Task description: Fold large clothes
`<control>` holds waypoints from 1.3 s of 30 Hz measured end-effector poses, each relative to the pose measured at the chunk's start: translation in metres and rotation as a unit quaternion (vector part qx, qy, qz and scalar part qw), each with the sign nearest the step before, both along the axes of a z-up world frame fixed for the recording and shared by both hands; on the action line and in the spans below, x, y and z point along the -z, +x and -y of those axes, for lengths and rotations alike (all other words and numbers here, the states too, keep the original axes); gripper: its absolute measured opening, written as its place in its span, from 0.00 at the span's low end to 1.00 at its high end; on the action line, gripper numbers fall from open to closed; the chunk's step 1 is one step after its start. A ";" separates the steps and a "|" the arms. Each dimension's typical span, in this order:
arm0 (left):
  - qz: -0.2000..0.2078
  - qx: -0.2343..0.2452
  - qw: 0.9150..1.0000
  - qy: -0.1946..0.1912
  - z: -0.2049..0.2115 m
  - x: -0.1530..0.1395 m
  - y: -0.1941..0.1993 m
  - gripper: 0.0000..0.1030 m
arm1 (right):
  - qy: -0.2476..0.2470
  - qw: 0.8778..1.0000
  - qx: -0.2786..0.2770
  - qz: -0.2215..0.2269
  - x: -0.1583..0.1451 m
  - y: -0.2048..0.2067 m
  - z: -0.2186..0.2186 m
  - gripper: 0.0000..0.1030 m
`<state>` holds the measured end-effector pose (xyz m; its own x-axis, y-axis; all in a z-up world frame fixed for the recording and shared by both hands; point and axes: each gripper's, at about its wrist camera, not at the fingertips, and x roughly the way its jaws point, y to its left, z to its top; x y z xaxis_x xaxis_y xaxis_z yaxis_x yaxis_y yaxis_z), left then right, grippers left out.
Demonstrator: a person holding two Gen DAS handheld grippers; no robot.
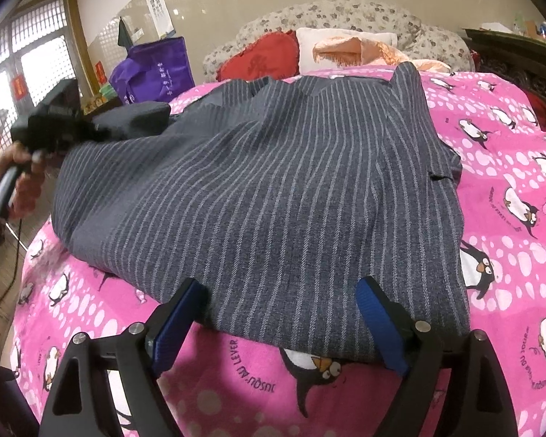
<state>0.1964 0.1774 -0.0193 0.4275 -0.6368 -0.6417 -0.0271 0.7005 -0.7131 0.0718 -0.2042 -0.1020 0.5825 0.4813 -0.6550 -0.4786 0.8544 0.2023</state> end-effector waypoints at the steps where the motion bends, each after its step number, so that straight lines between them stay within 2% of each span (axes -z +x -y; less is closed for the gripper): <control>1: -0.003 0.000 1.000 -0.007 0.010 -0.008 0.003 0.13 | 0.006 1.000 0.000 0.002 -0.002 -0.001 0.002 0.82; 3: -0.011 0.002 1.000 -0.026 0.034 -0.024 0.012 0.13 | 0.027 1.000 0.003 0.005 -0.008 -0.005 0.012 0.78; 6: -0.027 -0.001 0.998 -0.053 0.069 -0.038 0.025 0.13 | 0.060 0.998 0.023 0.011 -0.021 -0.014 0.032 0.78; 9: -0.044 -0.006 0.996 -0.083 0.104 -0.043 0.036 0.13 | 0.059 0.997 0.056 0.013 -0.026 -0.024 0.055 0.78; 14: -0.060 0.002 0.997 -0.054 0.178 -0.049 0.067 0.13 | 0.068 0.994 0.087 0.015 -0.027 -0.047 0.094 0.78; 16: -0.052 0.019 0.996 -0.064 0.216 -0.047 0.085 0.10 | 0.072 0.993 0.091 0.013 -0.025 -0.053 0.105 0.78; 18: -0.049 0.024 0.998 -0.037 0.239 -0.041 0.091 0.10 | 0.076 0.992 0.099 0.008 -0.021 -0.058 0.115 0.78; 20: -0.066 0.032 0.996 -0.042 0.258 -0.030 0.093 0.10 | 0.086 0.991 0.107 -0.003 -0.016 -0.063 0.124 0.78; 22: -0.060 0.038 0.997 -0.031 0.266 -0.031 0.089 0.10 | 0.090 0.990 0.106 -0.003 -0.016 -0.068 0.130 0.78; 25: -0.035 0.039 0.999 -0.003 0.254 -0.047 0.080 0.10 | 0.096 0.990 0.100 0.005 -0.018 -0.072 0.133 0.78; 29: -0.023 -0.001 1.000 0.000 0.200 -0.060 0.071 0.10 | 0.103 0.990 0.094 0.013 -0.028 -0.062 0.126 0.78; 32: -0.009 -0.033 0.999 0.026 0.158 -0.060 0.062 0.10 | 0.113 0.990 0.087 0.019 -0.042 -0.051 0.116 0.78; 35: -0.015 -0.056 0.995 0.085 0.111 -0.035 0.041 0.10 | 0.120 0.989 0.078 0.025 -0.056 -0.040 0.101 0.78; 39: -0.010 -0.080 0.986 0.143 0.083 0.002 0.000 0.10 | 0.157 0.985 0.069 0.004 -0.067 -0.018 0.075 0.78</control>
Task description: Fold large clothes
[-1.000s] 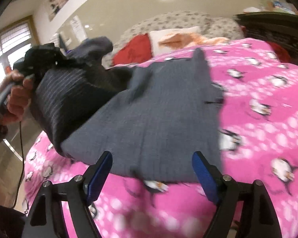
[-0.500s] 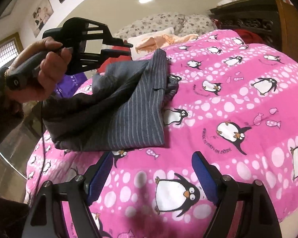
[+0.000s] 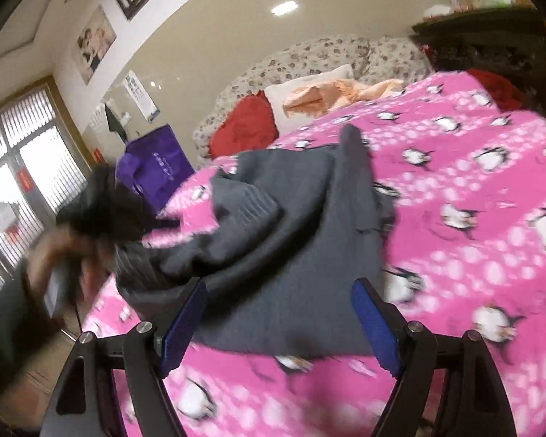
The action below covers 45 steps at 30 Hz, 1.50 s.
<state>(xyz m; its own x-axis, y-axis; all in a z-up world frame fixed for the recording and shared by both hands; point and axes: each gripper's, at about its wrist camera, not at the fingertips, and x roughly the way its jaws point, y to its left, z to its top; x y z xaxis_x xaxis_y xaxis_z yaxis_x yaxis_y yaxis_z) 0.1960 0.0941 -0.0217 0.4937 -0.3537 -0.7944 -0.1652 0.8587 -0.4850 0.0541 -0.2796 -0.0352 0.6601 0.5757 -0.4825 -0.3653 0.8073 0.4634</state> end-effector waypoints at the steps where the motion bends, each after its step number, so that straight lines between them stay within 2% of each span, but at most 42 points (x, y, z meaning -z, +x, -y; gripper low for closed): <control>1: 0.007 -0.002 1.000 0.006 -0.001 0.008 -0.013 0.10 | 0.012 1.000 -0.002 -0.007 -0.001 0.007 -0.005 0.78; 4: 0.039 0.001 0.999 0.012 0.012 0.024 -0.060 0.11 | 0.080 0.996 -0.013 -0.045 0.004 0.042 -0.022 0.81; 6: 0.077 0.003 0.996 0.038 0.027 0.029 -0.089 0.11 | 0.107 0.991 -0.014 -0.080 0.014 0.071 -0.034 0.81; 8: 0.100 0.005 0.994 0.045 0.035 0.034 -0.105 0.11 | 0.141 0.983 -0.028 -0.115 0.028 0.099 -0.045 0.81; 11: 0.112 0.009 0.991 0.066 0.047 0.047 -0.109 0.11 | 0.156 0.974 -0.053 -0.155 0.046 0.127 -0.061 0.81; 13: 0.116 0.009 0.991 0.071 0.051 0.051 -0.107 0.11 | 0.138 0.971 -0.038 -0.190 0.064 0.143 -0.067 0.72; 14: 0.115 0.005 0.991 0.071 0.052 0.052 -0.105 0.11 | 0.113 0.975 -0.025 -0.190 0.064 0.147 -0.073 0.64; 16: 0.119 0.008 0.989 0.092 0.058 0.051 -0.105 0.11 | 0.059 0.985 -0.043 -0.157 0.050 0.149 -0.088 0.40; 17: 0.121 0.011 0.987 0.101 0.060 0.050 -0.104 0.11 | 0.036 0.987 -0.051 -0.149 0.046 0.149 -0.094 0.23; 18: 0.123 0.012 0.987 0.106 0.062 0.050 -0.103 0.11 | -0.003 0.988 -0.061 -0.140 0.039 0.151 -0.103 0.16; 19: 0.125 0.015 0.986 0.112 0.064 0.049 -0.102 0.11 | -0.022 0.988 -0.068 -0.134 0.033 0.154 -0.108 0.14; 22: 0.136 0.026 0.984 0.113 0.062 0.041 -0.101 0.11 | -0.092 0.985 -0.103 -0.107 0.006 0.163 -0.124 0.12; 23: 0.141 0.021 0.984 0.111 0.057 0.035 -0.100 0.15 | -0.116 0.982 -0.121 -0.088 -0.006 0.164 -0.125 0.11; 24: 0.150 0.001 0.981 0.126 0.049 0.027 -0.099 0.18 | -0.138 0.978 -0.139 -0.066 -0.022 0.164 -0.126 0.11; 25: 0.162 -0.028 0.975 0.153 0.041 0.019 -0.097 0.37 | -0.155 0.975 -0.150 -0.051 -0.037 0.170 -0.124 0.11; 26: 0.170 -0.050 0.969 0.174 0.035 0.014 -0.093 0.69 | -0.169 0.972 -0.159 -0.041 -0.049 0.177 -0.118 0.11; 27: 0.173 -0.066 0.965 0.188 0.030 0.011 -0.088 0.80 | -0.179 0.969 -0.166 -0.033 -0.057 0.183 -0.114 0.11; 28: 0.175 -0.082 0.961 0.198 0.024 0.008 -0.079 0.85 | -0.189 0.966 -0.173 -0.027 -0.064 0.192 -0.107 0.11; 29: 0.172 -0.084 0.963 0.188 0.020 0.007 -0.070 0.85 | -0.200 0.964 -0.174 -0.027 -0.067 0.202 -0.099 0.11; 31: 0.155 -0.071 0.974 0.148 0.016 0.009 -0.045 0.85 | -0.218 0.957 -0.183 -0.045 -0.062 0.226 -0.081 0.11; 34: 0.114 -0.068 0.985 0.106 0.026 0.019 -0.008 0.85 | -0.174 0.951 -0.213 -0.141 -0.012 0.265 -0.040 0.11; 36: 0.091 -0.050 0.992 0.070 0.042 0.028 0.003 0.85 | -0.148 0.954 -0.196 -0.172 0.013 0.269 -0.023 0.16; 37: 0.088 -0.038 0.993 0.064 0.052 0.029 0.003 0.85 | -0.130 0.956 -0.188 -0.182 0.020 0.269 -0.016 0.17; 38: 0.098 -0.014 0.993 0.072 0.070 0.026 0.000 0.85 | -0.097 0.961 -0.181 -0.186 0.022 0.265 -0.007 0.17; 40: 0.133 0.008 0.986 0.103 0.090 0.016 -0.012 0.85 | -0.068 0.965 -0.181 -0.174 0.013 0.253 0.005 0.18; 41: 0.163 0.012 0.977 0.138 0.100 0.006 -0.020 0.85 | -0.067 0.967 -0.181 -0.165 0.007 0.247 0.009 0.18; 42: 0.178 0.017 0.972 0.153 0.106 -0.001 -0.024 0.85 | -0.074 0.970 -0.175 -0.152 -0.002 0.239 0.015 0.18; 45: 0.177 0.037 0.971 0.156 0.112 -0.011 -0.016 0.85 | -0.084 0.982 -0.133 -0.107 -0.034 0.209 0.035 0.19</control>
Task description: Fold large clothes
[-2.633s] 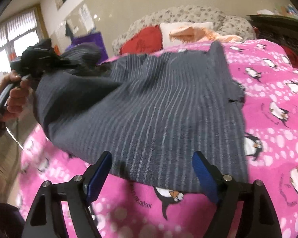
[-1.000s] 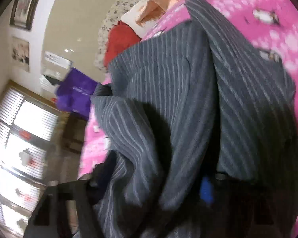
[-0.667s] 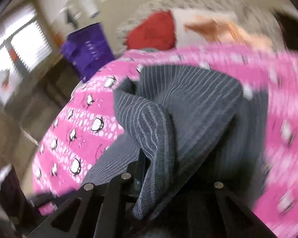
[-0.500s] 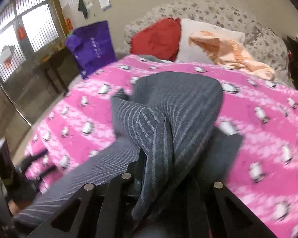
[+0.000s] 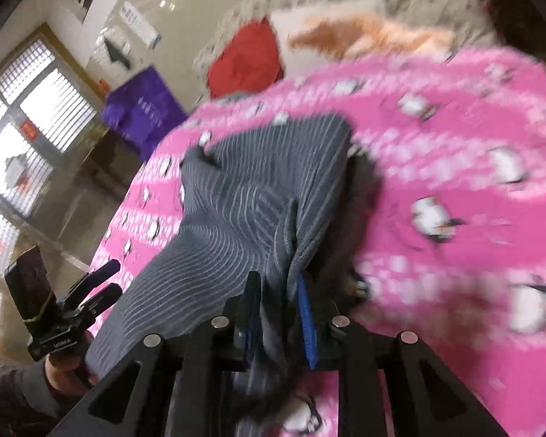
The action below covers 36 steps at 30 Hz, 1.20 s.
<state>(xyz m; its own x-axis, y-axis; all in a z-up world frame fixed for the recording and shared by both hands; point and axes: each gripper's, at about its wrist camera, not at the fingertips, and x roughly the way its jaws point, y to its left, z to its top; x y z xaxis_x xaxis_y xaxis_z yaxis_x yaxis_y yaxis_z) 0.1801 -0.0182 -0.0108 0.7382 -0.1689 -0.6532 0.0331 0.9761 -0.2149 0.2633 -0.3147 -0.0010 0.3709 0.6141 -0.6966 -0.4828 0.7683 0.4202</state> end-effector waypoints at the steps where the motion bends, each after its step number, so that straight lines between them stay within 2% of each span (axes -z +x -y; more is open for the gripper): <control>1: -0.001 0.003 1.000 0.002 0.002 -0.003 0.002 0.85 | 0.006 1.000 0.004 0.015 -0.010 -0.010 0.004 0.19; 3: 0.005 -0.004 1.000 0.008 0.002 -0.011 0.008 0.85 | 0.010 0.999 -0.014 0.052 -0.029 -0.047 0.002 0.19; 6: -0.006 -0.013 1.000 -0.014 -0.006 -0.013 0.018 0.85 | -0.020 0.994 -0.039 0.097 -0.047 -0.094 -0.022 0.18; 8: -0.016 -0.009 1.000 -0.024 -0.007 -0.014 0.026 0.85 | -0.068 0.988 -0.028 0.138 -0.050 -0.108 -0.042 0.19; 9: -0.023 -0.004 0.999 -0.026 -0.006 -0.015 0.033 0.85 | -0.073 0.987 -0.021 0.138 -0.045 -0.106 -0.049 0.19; 11: -0.053 0.016 0.998 -0.004 0.005 -0.016 0.044 0.85 | -0.087 0.993 -0.021 0.074 -0.020 -0.095 -0.064 0.19; 14: -0.100 0.063 0.993 0.021 0.023 0.003 0.038 0.85 | -0.131 0.987 -0.022 0.093 0.009 -0.115 -0.075 0.19; 16: -0.121 0.067 0.989 0.047 0.029 0.030 0.023 0.85 | -0.137 0.988 -0.010 0.070 0.042 -0.125 -0.074 0.19; 18: -0.143 0.051 0.988 0.009 0.021 0.061 0.009 0.85 | -0.108 0.993 0.005 0.050 0.067 -0.128 -0.067 0.19; 19: -0.146 0.037 0.988 -0.027 0.014 0.072 0.001 0.85 | -0.083 0.994 0.021 0.063 0.076 -0.135 -0.061 0.19; 20: -0.146 0.032 0.988 -0.034 0.012 0.075 -0.002 0.86 | -0.065 0.995 0.033 0.069 0.080 -0.141 -0.056 0.19; 21: -0.135 0.031 0.990 -0.024 0.014 0.075 -0.006 0.86 | -0.054 0.995 0.039 0.071 0.083 -0.145 -0.053 0.19; 24: -0.103 0.043 0.993 0.033 0.027 0.068 -0.013 0.86 | -0.048 0.995 0.041 0.081 0.088 -0.153 -0.050 0.19; 25: -0.094 0.045 0.994 0.042 0.029 0.068 -0.016 0.86 | -0.050 0.995 0.037 0.083 0.087 -0.154 -0.050 0.19; 28: -0.084 0.051 0.995 0.030 0.024 0.065 -0.025 0.86 | -0.045 0.996 0.024 0.076 0.086 -0.154 -0.046 0.19; 30: -0.051 0.049 0.997 0.015 0.011 0.048 -0.033 0.86 | -0.027 0.997 0.026 0.063 0.082 -0.152 -0.043 0.19; 32: -0.007 0.035 0.999 0.020 0.002 0.025 -0.047 0.86 | -0.022 0.998 0.030 0.057 0.084 -0.151 -0.042 0.19; 36: 0.017 0.069 0.997 0.043 0.018 0.002 -0.061 0.86 | -0.029 0.997 0.034 0.060 0.083 -0.154 -0.042 0.19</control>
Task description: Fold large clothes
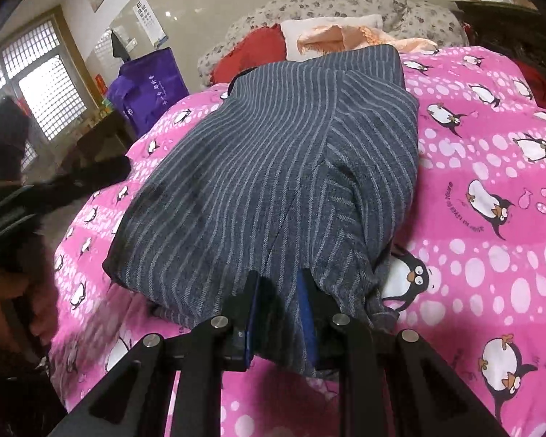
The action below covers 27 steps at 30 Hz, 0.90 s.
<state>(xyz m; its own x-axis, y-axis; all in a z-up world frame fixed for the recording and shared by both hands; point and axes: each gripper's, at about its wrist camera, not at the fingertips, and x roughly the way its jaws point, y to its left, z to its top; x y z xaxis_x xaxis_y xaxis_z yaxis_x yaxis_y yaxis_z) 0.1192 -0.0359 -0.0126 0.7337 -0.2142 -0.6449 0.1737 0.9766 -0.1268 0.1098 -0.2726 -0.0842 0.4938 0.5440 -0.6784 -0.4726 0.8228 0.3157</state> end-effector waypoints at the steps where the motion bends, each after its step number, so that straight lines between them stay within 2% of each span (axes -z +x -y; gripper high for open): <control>1: 0.003 0.012 1.000 0.008 0.007 -0.003 -0.003 0.86 | 0.000 1.000 0.002 -0.002 0.000 0.000 0.000 0.19; 3: 0.005 0.047 0.999 0.013 0.022 -0.001 -0.012 0.84 | 0.001 1.000 0.006 -0.005 -0.001 -0.002 0.000 0.19; 6: -0.030 0.064 0.997 0.026 0.027 0.020 -0.008 0.64 | 0.000 1.000 0.007 -0.009 0.000 -0.005 0.001 0.19; 7: -0.054 0.058 0.996 0.032 0.024 0.037 -0.003 0.62 | 0.002 1.000 0.007 -0.012 0.001 -0.005 0.002 0.19; 10: -0.077 0.050 0.996 0.009 0.013 0.061 0.002 0.64 | 0.004 1.000 0.003 -0.019 0.004 -0.009 0.004 0.19; 13: -0.080 0.050 0.995 0.022 0.018 0.063 0.001 0.65 | 0.005 1.000 0.003 -0.022 0.007 -0.011 0.002 0.19; 16: -0.099 0.048 0.994 0.002 0.015 0.072 0.006 0.68 | -0.003 1.000 0.004 -0.022 0.006 -0.011 -0.001 0.19; 18: -0.098 0.045 0.994 -0.014 0.011 0.067 0.005 0.70 | -0.009 1.000 0.003 -0.023 0.004 -0.010 -0.003 0.19; 20: -0.073 0.048 0.996 -0.015 0.010 0.050 0.002 0.70 | -0.012 1.000 0.003 -0.026 -0.006 -0.009 -0.004 0.19; 23: -0.030 0.041 0.998 -0.024 0.003 0.014 0.008 0.70 | 0.008 1.000 0.006 0.010 -0.043 -0.001 -0.002 0.19; 25: -0.004 0.019 0.999 -0.038 -0.008 -0.009 0.031 0.70 | 0.013 0.999 0.017 0.038 -0.064 0.008 0.000 0.20; 27: -0.004 -0.019 0.999 -0.039 -0.016 -0.020 0.067 0.70 | 0.011 0.997 0.045 0.056 -0.083 0.031 0.000 0.21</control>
<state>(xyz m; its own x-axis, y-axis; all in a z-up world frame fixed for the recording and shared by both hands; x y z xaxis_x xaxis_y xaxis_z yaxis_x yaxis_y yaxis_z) 0.1858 -0.0201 0.0071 0.7374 -0.2355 -0.6331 0.1348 0.9697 -0.2037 0.1409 -0.2723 -0.0010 0.6136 0.5075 -0.6049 -0.4295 0.8574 0.2836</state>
